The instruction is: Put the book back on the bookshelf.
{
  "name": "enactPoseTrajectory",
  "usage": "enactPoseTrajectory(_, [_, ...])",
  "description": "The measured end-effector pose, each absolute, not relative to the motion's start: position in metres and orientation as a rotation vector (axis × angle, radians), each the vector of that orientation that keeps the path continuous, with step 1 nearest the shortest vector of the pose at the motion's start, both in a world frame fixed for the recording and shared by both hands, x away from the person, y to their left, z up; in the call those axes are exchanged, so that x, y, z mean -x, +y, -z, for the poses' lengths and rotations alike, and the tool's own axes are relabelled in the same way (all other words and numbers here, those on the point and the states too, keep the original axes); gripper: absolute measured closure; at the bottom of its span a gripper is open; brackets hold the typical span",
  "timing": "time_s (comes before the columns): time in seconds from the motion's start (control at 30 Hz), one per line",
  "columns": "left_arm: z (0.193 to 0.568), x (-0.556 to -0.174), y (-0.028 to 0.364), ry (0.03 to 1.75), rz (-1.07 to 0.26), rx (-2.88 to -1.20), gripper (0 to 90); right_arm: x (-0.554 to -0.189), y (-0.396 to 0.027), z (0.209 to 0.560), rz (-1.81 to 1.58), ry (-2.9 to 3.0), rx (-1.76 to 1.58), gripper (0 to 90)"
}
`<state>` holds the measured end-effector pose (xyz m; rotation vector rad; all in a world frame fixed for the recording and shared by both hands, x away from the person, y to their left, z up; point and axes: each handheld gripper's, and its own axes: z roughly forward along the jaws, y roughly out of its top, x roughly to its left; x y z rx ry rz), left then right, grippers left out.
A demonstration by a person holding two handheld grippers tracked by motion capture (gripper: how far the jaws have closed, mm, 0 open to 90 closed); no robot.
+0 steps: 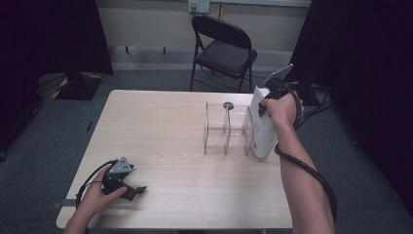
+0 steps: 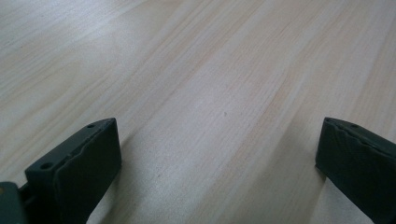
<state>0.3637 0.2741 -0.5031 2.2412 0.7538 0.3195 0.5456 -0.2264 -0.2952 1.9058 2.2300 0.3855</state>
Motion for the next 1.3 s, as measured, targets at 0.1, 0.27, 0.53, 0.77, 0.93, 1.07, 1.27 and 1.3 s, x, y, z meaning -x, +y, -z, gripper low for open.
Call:
enactPoseTrajectory(0.1, [0.503,-0.364,0.274,0.754,-0.320,-2.241,0.0,-0.546,-0.227,0.296,-0.398,2.230,-1.901,52.3])
enactPoseTrajectory(0.27, [0.503,-0.364,0.274,0.753,-0.320,-2.241,0.0,-0.547,-0.227,0.299,-0.387,2.234,-1.894,52.3])
enactPoseTrajectory(0.53, [0.503,-0.364,0.274,0.755,-0.319,-2.242,0.0,-0.548,-0.226,0.302,-0.385,2.231,-1.892,52.3])
enactPoseTrajectory(0.77, [0.503,-0.364,0.274,0.754,-0.320,-2.241,0.0,-0.547,-0.226,0.303,-0.392,2.231,-1.877,52.1])
enactPoseTrajectory(0.93, [0.503,-0.364,0.274,0.754,-0.320,-2.241,0.0,-0.546,-0.226,0.304,-0.387,2.229,-1.873,52.0])
enactPoseTrajectory(1.07, [0.503,-0.364,0.274,0.753,-0.320,-2.241,0.0,-0.545,-0.226,0.306,-0.372,2.240,-1.876,51.6])
enactPoseTrajectory(1.27, [0.503,-0.364,0.274,0.756,-0.313,-2.238,0.0,-0.544,-0.227,0.307,-0.374,2.247,-1.876,51.3])
enactPoseTrajectory(1.3, [0.503,-0.364,0.274,0.756,-0.313,-2.238,0.0,-0.544,-0.227,0.307,-0.370,2.252,-1.876,51.0])
